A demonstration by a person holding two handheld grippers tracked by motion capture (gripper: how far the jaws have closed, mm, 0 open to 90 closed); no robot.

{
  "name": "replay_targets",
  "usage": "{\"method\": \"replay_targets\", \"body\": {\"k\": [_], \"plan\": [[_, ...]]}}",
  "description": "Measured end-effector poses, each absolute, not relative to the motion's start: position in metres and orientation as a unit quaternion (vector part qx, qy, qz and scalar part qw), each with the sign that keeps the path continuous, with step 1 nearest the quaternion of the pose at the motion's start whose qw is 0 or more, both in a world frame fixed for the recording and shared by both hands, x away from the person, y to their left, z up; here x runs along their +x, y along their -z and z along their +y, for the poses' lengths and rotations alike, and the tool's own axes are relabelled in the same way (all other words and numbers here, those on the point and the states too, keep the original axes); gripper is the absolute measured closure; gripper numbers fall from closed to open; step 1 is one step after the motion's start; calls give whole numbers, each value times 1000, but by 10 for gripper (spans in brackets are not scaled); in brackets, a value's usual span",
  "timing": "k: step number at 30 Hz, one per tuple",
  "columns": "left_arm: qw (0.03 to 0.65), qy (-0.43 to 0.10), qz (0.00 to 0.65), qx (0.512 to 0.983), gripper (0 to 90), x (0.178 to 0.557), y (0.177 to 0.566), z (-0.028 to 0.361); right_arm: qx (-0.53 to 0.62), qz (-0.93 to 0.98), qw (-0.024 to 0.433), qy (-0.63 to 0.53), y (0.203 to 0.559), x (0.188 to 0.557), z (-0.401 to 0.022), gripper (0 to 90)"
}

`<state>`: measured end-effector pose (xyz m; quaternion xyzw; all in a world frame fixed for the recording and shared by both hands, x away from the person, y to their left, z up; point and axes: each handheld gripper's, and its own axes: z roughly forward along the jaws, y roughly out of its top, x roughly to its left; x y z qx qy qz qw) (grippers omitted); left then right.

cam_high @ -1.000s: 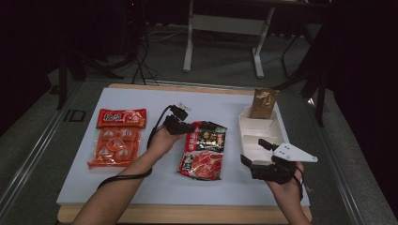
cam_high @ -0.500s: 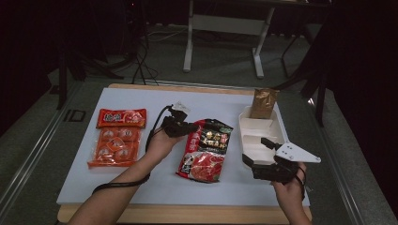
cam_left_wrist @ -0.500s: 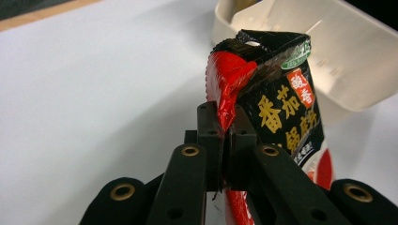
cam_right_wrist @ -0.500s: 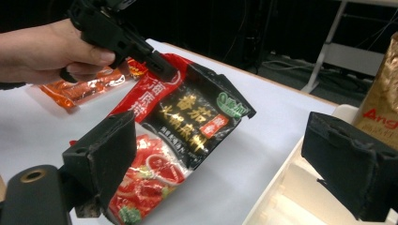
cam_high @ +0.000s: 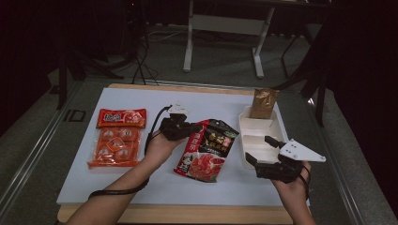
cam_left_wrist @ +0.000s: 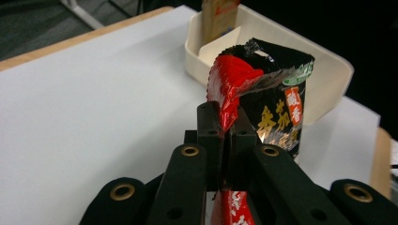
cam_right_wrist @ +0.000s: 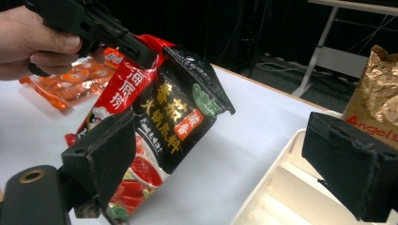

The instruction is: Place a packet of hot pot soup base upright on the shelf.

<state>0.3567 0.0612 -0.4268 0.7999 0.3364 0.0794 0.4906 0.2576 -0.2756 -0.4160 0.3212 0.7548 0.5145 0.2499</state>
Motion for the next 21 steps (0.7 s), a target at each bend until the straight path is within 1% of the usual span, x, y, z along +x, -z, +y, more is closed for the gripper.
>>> {"method": "replay_targets", "body": {"k": [5,7,13,18,21], "plan": [[511,-84,334,787,872,352,416,69,323,755,240,-517,412,259,-273,102],[521,-83,335,781,872,351,413,74,323,758,240,-514,409,260,-272,118],[561,-68,328,757,871,347,408,84,318,756,237,-520,400,267,-263,127],[592,-62,321,736,870,341,409,88,316,759,204,-532,393,278,-252,134],[607,-65,318,725,870,337,409,89,313,762,198,-532,392,284,-245,160]]}}
